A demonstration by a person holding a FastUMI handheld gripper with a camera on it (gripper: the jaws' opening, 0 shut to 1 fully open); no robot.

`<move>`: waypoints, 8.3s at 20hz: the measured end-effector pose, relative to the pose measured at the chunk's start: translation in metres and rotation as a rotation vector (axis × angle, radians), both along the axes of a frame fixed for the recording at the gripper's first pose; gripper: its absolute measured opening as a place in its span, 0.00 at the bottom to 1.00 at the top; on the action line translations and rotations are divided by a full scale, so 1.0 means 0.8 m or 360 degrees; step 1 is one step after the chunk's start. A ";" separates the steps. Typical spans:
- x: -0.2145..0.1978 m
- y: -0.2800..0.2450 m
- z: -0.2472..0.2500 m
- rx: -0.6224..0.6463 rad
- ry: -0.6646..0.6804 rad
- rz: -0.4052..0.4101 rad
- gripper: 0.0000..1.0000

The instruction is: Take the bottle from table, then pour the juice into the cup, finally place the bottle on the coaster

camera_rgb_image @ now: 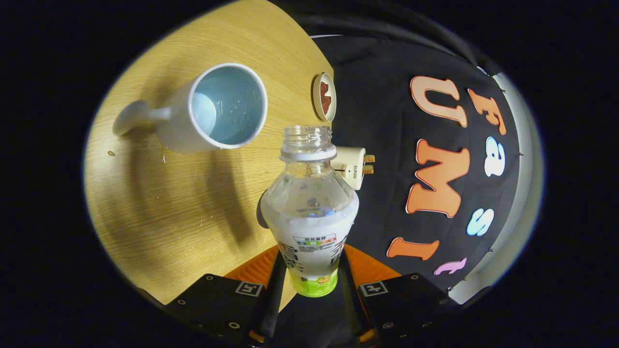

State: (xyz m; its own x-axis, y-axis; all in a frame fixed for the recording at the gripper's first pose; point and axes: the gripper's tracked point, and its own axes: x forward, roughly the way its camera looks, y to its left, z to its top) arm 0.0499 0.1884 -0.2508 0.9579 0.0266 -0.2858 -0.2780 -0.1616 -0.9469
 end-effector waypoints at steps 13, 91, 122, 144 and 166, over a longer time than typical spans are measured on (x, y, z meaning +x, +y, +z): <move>0.011 0.013 0.001 -0.0258 -0.0001 0.0126 0.58; 0.020 0.057 0.063 -0.0797 -0.0096 0.0389 0.58; 0.077 -0.025 0.065 0.2008 0.0600 -0.0347 0.58; 0.176 -0.008 -0.074 0.2409 0.0785 -0.0423 0.59; 0.053 -0.149 0.137 0.2540 0.0345 -0.0464 0.97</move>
